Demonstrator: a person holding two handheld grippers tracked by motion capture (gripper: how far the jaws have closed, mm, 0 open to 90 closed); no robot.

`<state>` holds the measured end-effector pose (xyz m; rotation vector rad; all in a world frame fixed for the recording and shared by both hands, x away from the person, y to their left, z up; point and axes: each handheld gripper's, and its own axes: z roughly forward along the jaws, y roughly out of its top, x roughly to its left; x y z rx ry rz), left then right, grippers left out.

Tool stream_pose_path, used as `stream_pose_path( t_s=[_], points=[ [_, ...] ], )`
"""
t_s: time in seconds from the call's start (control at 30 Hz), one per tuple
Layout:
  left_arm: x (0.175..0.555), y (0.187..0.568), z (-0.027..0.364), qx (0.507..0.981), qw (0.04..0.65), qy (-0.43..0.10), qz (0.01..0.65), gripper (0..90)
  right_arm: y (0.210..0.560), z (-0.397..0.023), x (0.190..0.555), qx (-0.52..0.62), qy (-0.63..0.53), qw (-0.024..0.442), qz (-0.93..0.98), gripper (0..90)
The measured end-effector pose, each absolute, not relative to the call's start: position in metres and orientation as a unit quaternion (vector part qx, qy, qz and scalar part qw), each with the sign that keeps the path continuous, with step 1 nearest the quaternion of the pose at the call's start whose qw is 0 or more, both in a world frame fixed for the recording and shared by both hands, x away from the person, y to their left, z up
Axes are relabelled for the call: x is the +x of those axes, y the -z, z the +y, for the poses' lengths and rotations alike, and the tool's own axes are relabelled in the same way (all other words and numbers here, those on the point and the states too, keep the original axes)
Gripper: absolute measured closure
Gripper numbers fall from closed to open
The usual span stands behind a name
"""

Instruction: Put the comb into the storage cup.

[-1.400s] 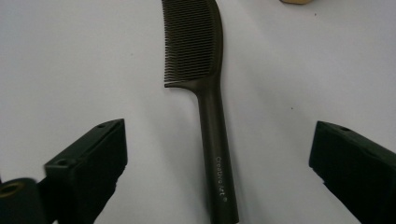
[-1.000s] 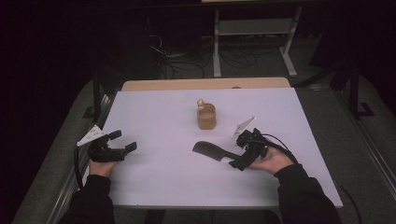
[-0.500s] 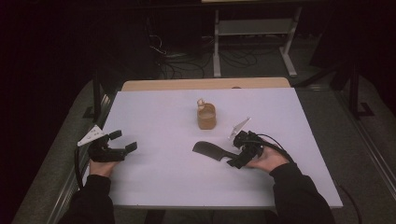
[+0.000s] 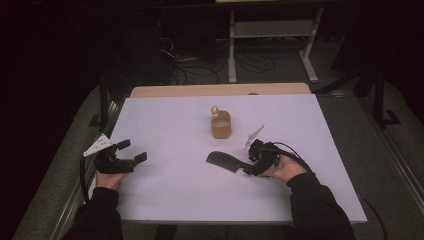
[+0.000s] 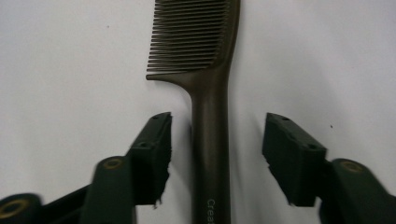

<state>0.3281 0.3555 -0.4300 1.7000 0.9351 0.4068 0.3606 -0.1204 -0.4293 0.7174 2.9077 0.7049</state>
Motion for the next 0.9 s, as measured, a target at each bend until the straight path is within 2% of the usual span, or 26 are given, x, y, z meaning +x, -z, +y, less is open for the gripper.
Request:
stream_pose_path(
  t_s=[0.57, 0.9],
  points=[
    [0.328, 0.43, 0.355, 0.718, 0.548, -0.172, 0.394, 0.0, 0.428, -0.108, 0.356, 0.201, -0.21, 0.054, 0.955, 69.2],
    [0.328, 0.43, 0.355, 0.718, 0.547, -0.171, 0.394, 0.0, 0.427, -0.103, 0.356, 0.194, -0.192, 0.059, 0.96, 70.8]
  ],
)
